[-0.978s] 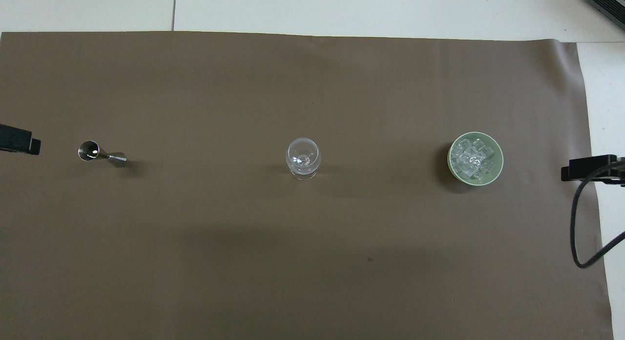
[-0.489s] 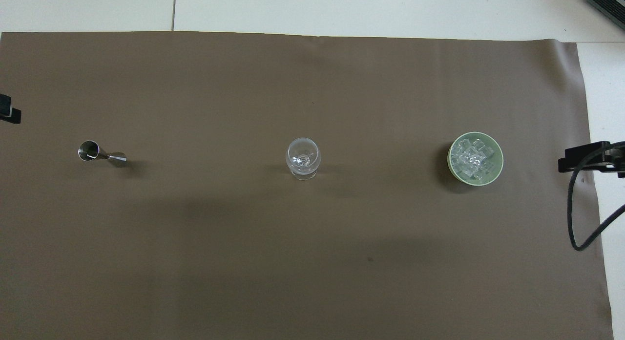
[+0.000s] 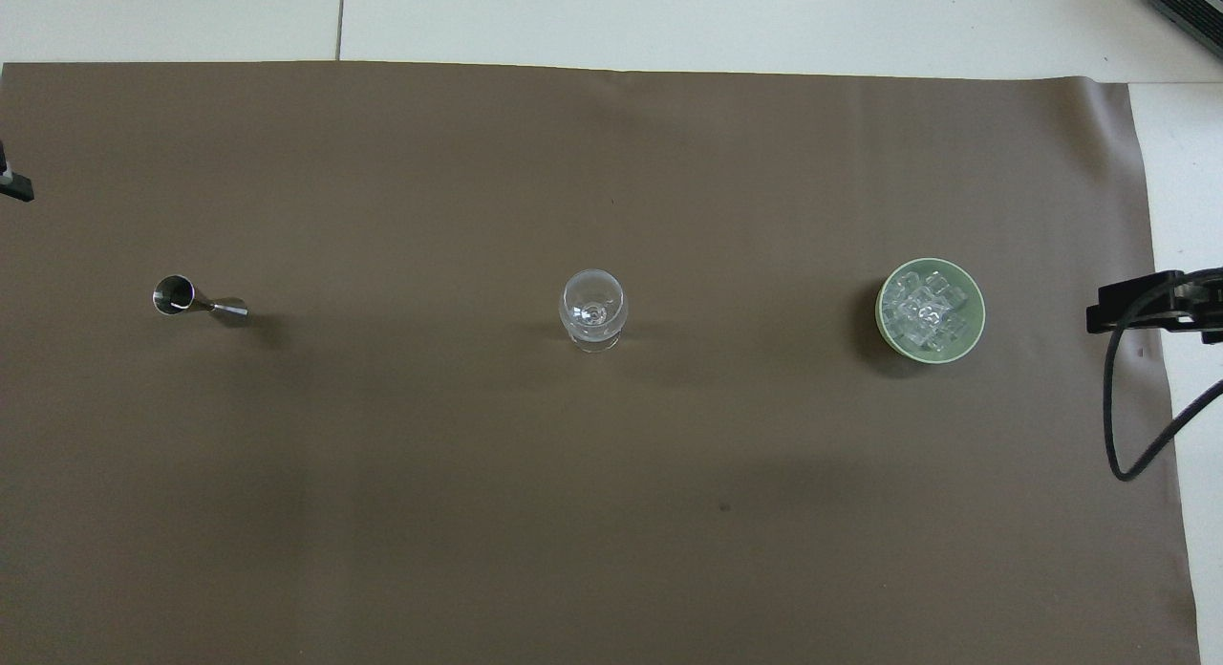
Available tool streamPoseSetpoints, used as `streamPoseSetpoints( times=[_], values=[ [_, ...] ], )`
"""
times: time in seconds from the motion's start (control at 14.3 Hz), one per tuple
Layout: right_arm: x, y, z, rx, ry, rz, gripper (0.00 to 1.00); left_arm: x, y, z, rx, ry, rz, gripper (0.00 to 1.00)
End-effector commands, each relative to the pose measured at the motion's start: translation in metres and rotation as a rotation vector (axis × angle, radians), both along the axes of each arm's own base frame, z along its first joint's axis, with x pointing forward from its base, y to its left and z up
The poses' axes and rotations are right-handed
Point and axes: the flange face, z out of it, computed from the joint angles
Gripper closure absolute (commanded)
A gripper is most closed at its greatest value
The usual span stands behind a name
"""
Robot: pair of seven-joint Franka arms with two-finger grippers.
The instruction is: Pour wine and add ice with both arms
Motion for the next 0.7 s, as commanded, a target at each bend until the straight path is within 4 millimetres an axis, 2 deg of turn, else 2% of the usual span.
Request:
streamPoseSetpoints(
  times=[0.0,0.21,0.49,0.63],
  values=[
    [-0.003,0.0,0.003,-0.009,0.008,-0.026,0.0,0.004,0.016,-0.005,-0.096,0.03,0.194,0.0],
    [-0.004,0.0,0.004,-0.009,0.008,-0.022,0.0,0.003,0.048,-0.03,-0.231,0.1,0.431,0.0],
    [-0.005,-0.001,0.006,-0.008,0.007,-0.022,0.0,0.002,0.05,-0.067,-0.292,0.258,0.811,0.0],
    [-0.007,0.0,0.01,-0.008,-0.001,-0.02,0.0,-0.008,0.074,-0.09,-0.4,0.331,0.925,0.0]
  ],
)
